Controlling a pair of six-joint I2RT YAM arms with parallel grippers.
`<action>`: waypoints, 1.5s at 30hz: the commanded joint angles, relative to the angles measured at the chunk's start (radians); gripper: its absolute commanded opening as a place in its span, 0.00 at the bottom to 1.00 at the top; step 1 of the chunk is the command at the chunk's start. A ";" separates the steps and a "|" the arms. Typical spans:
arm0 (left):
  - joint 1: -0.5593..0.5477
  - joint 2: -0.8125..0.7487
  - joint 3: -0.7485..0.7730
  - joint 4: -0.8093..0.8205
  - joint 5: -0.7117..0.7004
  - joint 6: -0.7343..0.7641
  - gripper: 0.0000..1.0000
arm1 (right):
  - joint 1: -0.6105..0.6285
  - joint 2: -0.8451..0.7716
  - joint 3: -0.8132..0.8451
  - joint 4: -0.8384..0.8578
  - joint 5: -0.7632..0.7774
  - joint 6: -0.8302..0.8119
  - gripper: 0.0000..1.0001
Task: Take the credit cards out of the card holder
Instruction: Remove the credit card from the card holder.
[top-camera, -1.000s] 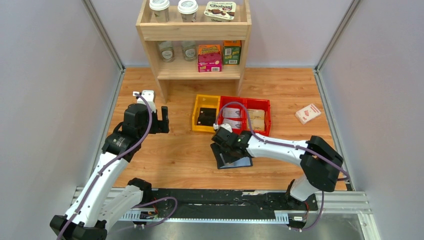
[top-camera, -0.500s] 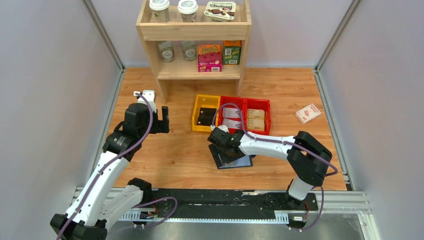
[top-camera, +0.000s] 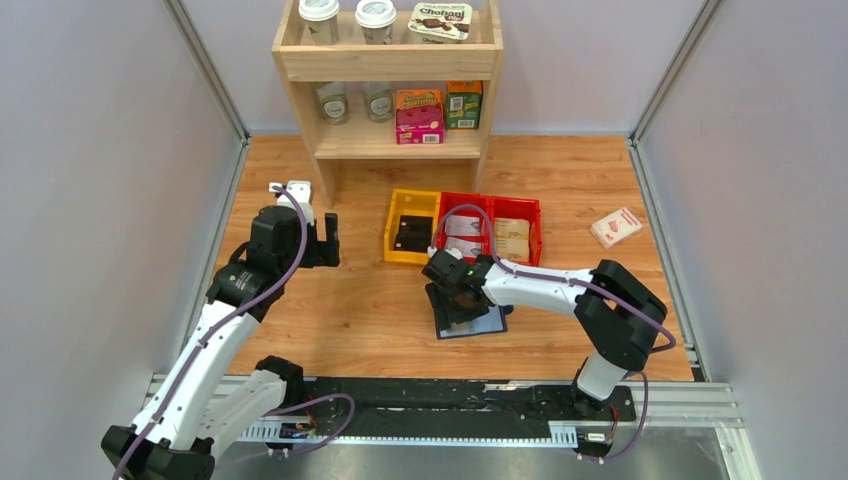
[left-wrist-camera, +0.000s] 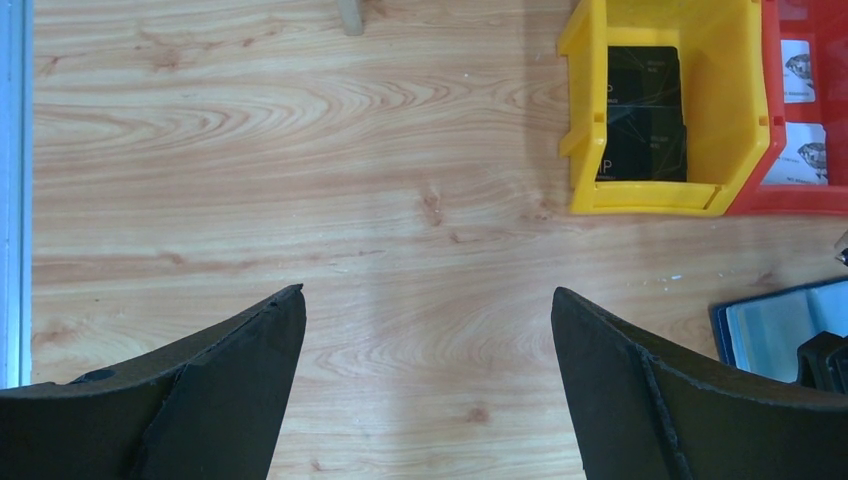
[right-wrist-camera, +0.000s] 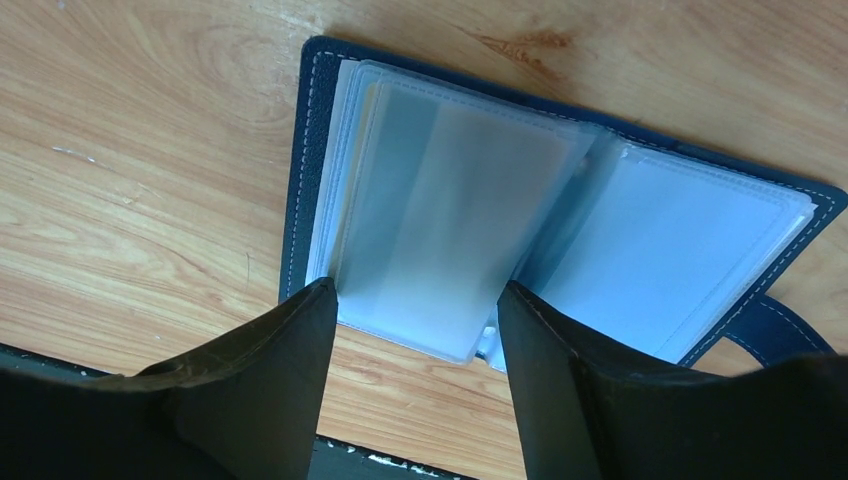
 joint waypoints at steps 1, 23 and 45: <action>0.004 -0.005 -0.002 0.020 0.040 0.017 1.00 | -0.002 -0.022 -0.006 0.010 -0.007 0.000 0.63; -0.430 0.270 -0.203 0.541 0.347 -0.477 0.61 | -0.034 -0.126 -0.096 0.151 -0.192 -0.072 0.27; -0.493 0.821 -0.021 0.523 0.487 -0.457 0.05 | -0.169 -0.191 -0.216 0.283 -0.355 -0.043 0.27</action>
